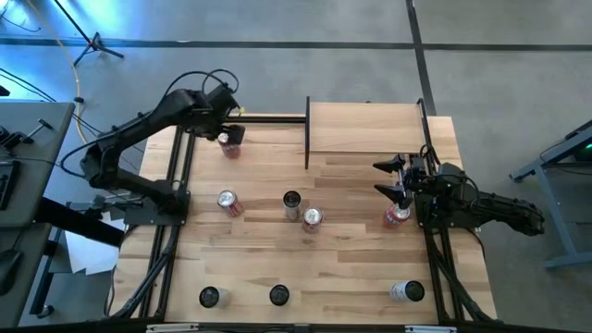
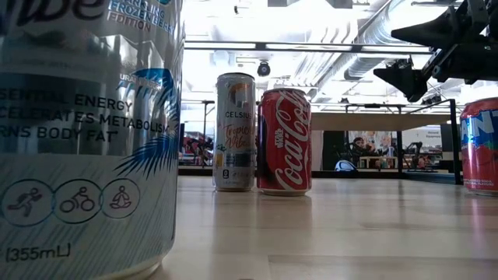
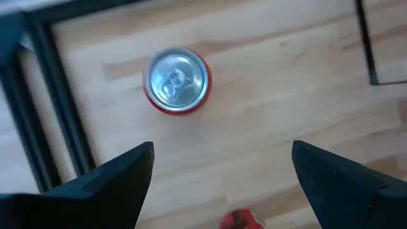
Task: Place canned beverage on shelf
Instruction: Move the left red soda can to the middle of the table
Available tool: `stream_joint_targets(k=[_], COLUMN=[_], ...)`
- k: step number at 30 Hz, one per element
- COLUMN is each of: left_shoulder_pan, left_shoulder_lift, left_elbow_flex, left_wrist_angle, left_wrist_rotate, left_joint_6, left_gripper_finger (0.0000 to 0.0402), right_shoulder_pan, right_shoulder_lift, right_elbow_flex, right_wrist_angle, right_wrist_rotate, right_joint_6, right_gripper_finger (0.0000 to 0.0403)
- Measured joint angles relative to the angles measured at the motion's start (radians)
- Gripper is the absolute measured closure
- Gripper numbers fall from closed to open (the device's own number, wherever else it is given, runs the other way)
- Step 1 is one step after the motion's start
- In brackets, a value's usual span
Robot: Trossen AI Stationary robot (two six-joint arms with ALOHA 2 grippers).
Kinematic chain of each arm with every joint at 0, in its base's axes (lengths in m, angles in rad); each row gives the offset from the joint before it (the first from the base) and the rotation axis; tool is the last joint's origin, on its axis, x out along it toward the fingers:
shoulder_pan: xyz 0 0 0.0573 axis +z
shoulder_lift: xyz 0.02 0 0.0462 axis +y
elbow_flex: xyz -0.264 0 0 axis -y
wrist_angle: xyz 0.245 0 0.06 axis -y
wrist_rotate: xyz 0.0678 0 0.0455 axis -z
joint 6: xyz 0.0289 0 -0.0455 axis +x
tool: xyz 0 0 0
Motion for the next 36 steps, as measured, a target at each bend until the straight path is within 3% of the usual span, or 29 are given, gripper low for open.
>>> stream_joint_targets(k=[9, 24, 36], left_shoulder_pan=[0.071, 0.166, 0.208], left_shoulder_lift=[0.146, 0.172, 0.271], left_elbow_flex=[-0.001, -0.001, -0.001], left_wrist_angle=[0.001, 0.043, 0.079], left_wrist_rotate=[0.047, 0.018, 0.096], left_joint_6=[0.019, 0.082, 0.114], left_gripper_finger=[0.005, 0.005, 0.005], right_shoulder_pan=[0.0, 0.0, 0.0], right_shoulder_lift=[0.0, 0.0, 0.0], right_elbow_flex=[0.0, 0.0, 0.0], right_wrist_angle=[0.0, 0.0, 0.0], right_wrist_rotate=[0.0, 0.0, 0.0], right_joint_6=[0.0, 0.0, 0.0], right_gripper_finger=[0.0004, 0.0004, 0.0004])
